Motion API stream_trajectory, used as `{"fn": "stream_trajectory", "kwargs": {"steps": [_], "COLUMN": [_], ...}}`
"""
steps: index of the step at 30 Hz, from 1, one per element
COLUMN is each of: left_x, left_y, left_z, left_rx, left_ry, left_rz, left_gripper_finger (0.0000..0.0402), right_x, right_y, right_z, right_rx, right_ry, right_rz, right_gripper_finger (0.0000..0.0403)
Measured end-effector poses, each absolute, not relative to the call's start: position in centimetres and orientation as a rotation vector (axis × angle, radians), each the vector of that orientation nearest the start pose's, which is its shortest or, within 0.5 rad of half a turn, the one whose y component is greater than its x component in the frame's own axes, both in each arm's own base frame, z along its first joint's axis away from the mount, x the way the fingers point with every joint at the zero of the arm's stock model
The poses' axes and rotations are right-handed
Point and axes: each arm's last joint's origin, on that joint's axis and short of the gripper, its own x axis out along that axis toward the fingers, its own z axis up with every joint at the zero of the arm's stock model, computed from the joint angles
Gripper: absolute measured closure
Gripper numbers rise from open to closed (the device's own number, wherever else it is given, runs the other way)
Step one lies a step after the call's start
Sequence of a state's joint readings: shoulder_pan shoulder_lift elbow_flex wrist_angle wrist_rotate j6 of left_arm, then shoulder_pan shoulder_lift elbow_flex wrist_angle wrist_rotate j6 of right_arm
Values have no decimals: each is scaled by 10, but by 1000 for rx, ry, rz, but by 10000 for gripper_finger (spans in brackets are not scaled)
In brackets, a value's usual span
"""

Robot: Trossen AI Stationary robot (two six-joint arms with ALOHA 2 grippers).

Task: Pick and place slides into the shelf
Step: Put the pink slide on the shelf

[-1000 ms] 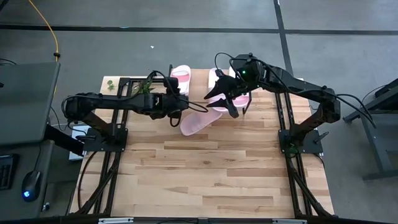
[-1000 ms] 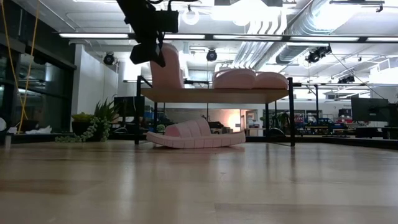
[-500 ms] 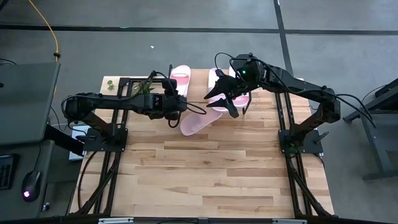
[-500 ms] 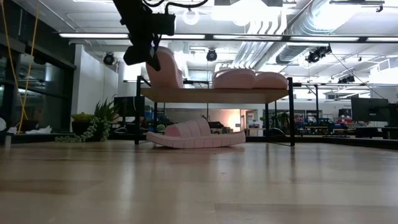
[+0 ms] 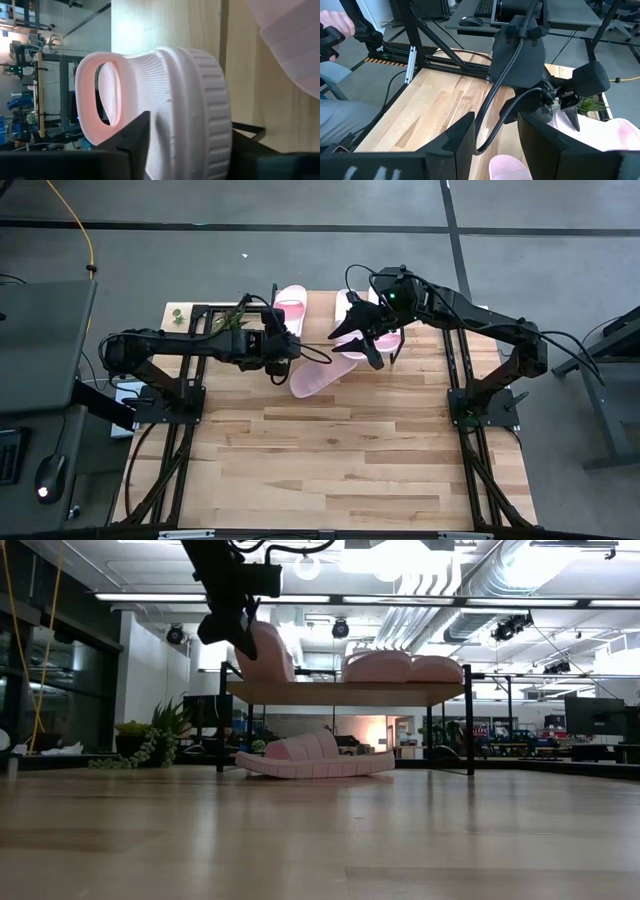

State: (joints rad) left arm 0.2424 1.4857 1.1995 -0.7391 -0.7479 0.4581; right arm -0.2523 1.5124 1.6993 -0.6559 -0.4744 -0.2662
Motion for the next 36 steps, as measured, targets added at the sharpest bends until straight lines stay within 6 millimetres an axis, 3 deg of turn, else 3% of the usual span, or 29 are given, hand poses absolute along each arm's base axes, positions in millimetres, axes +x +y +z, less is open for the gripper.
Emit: {"fn": "stream_trajectory", "kwargs": {"steps": [7,16,29,36], "left_x": [282,276,274,270], "left_y": [91,88,84,83], "left_z": [279,275,270,269], "left_rx": [649,589,510,502], "left_ry": [1229,1276,1308,1343], "left_rz": [692,643,488,492], "left_gripper_finger": [184,135,132,130], "right_x": [312,313,326,330], "right_y": [-60,-53,-55,-56], "right_z": [429,429,416,412], "right_rx": [-100,-108,-90,-93], "right_ry": [405,404,450,457], "right_rz": [293,318,323,332], "right_gripper_finger": [261,261,261,261]}}
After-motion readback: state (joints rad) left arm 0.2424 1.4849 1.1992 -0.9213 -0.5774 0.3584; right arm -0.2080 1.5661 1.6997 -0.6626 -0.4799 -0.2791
